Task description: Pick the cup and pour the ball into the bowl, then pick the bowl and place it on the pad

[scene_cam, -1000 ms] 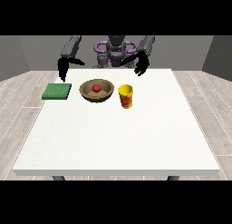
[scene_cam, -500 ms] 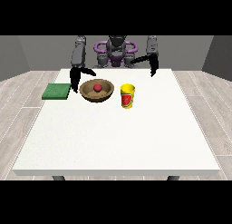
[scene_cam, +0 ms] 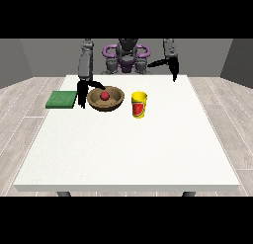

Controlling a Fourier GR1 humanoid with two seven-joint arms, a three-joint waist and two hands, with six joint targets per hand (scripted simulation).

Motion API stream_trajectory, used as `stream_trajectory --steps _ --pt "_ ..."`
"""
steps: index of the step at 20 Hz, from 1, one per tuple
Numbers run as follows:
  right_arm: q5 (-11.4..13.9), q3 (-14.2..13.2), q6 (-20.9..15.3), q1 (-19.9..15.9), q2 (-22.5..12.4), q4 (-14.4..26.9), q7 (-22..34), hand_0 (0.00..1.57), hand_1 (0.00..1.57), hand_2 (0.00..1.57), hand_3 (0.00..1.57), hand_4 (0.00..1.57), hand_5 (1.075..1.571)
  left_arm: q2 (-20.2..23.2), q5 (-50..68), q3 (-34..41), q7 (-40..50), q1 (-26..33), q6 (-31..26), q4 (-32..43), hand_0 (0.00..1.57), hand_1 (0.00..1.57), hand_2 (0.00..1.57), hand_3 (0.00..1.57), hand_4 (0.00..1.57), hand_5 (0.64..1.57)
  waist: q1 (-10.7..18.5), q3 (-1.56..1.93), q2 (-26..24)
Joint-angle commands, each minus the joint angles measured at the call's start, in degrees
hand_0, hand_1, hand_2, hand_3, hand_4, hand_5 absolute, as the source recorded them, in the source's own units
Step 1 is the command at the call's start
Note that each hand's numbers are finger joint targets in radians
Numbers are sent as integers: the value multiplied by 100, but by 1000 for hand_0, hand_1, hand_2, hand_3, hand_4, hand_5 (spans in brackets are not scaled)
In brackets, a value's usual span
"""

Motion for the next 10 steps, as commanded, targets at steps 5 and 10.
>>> stream_trajectory --steps 5,10 --pt "-131 -202 128 -428 -202 900 -843 0 0 0 0 64 1562 269 58 88 139 -106 -361 -668 0 0 0 0 0 1565 278 5 478" --pt "29 -275 -827 69 -203 1300 -32 1453 1453 1571 0 468 1512 139 96 42 119 -42 -286 -784 0 0 0 0 80 1571 384 -3 596"
